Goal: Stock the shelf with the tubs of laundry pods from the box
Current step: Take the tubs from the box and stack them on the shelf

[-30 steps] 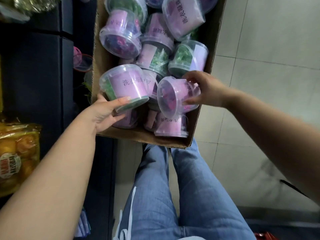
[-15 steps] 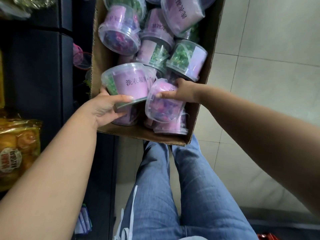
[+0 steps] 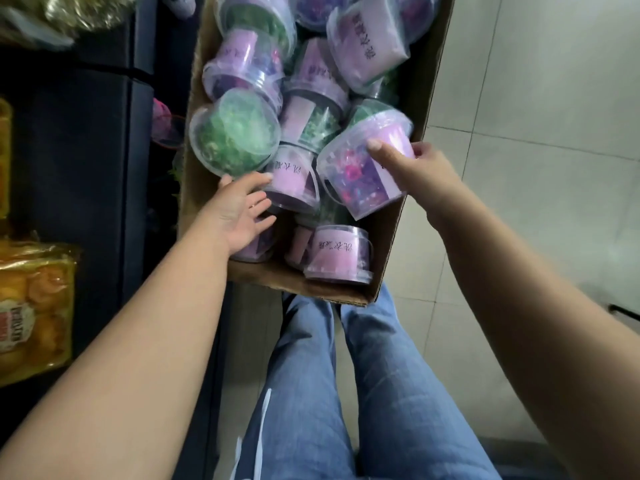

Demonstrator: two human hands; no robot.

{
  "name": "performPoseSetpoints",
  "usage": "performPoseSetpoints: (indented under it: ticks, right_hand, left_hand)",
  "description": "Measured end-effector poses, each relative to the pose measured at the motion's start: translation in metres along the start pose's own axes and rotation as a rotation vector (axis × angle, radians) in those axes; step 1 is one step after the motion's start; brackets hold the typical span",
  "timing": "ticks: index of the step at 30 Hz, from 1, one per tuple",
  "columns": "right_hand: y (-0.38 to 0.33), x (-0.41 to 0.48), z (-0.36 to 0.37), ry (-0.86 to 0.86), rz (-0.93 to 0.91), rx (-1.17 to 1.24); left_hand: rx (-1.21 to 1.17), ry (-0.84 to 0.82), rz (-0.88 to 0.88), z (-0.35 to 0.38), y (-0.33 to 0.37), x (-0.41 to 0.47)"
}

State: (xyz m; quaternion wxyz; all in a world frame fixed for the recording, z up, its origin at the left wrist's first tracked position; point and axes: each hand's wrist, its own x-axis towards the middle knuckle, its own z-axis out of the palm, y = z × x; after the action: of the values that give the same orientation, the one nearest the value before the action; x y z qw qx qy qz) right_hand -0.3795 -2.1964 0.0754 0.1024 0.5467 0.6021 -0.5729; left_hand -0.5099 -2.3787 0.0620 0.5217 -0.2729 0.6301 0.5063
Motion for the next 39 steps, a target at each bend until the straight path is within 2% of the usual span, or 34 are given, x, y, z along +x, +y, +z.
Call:
performPoseSetpoints:
  ticks: [3,6,10,12,15,22,25,29,31,35,39]
  right_hand:
    - [-0.019,0.010,0.006,0.162,-0.070,0.071]
    - [-0.039,0.024,0.019,0.216,-0.057,0.066]
    - [-0.051,0.031,0.040,0.095,-0.060,-0.253]
    - [-0.053,0.032,0.054,-0.015,-0.056,-0.283]
    - [-0.045,0.036,0.066,-0.143,0.021,-0.079]
    - [-0.039,0.047,0.061,-0.294,0.267,0.227]
    - [-0.045,0.052,0.063,-0.269,0.268,0.297]
    - [-0.048,0.049,0.064,-0.220,0.256,0.285]
    - [-0.046,0.046,0.059,-0.161,0.227,0.207]
    - [-0.034,0.033,0.051,-0.073,0.131,-0.184]
    - [-0.033,0.030,0.062,-0.118,0.141,-0.326]
  left_hand:
    - [-0.061,0.021,0.015,-0.001,0.010,-0.002]
    - [-0.080,0.063,0.021,-0.002,0.017,-0.001]
    - [-0.048,0.078,-0.030,-0.003,0.027,0.006]
    - [-0.057,0.108,-0.055,-0.003,0.037,0.012]
    - [-0.058,0.163,-0.140,-0.005,0.054,0.023]
    - [0.000,0.193,-0.255,-0.001,0.072,0.046]
    - [-0.104,0.178,-0.215,-0.005,0.064,0.052]
    - [-0.220,0.152,-0.062,-0.012,0.043,0.041]
    - [-0.254,0.163,0.012,-0.017,0.030,0.030]
    - [-0.162,0.246,0.147,-0.023,0.004,0.010]
    - [-0.134,0.149,0.102,-0.021,-0.002,0.007]
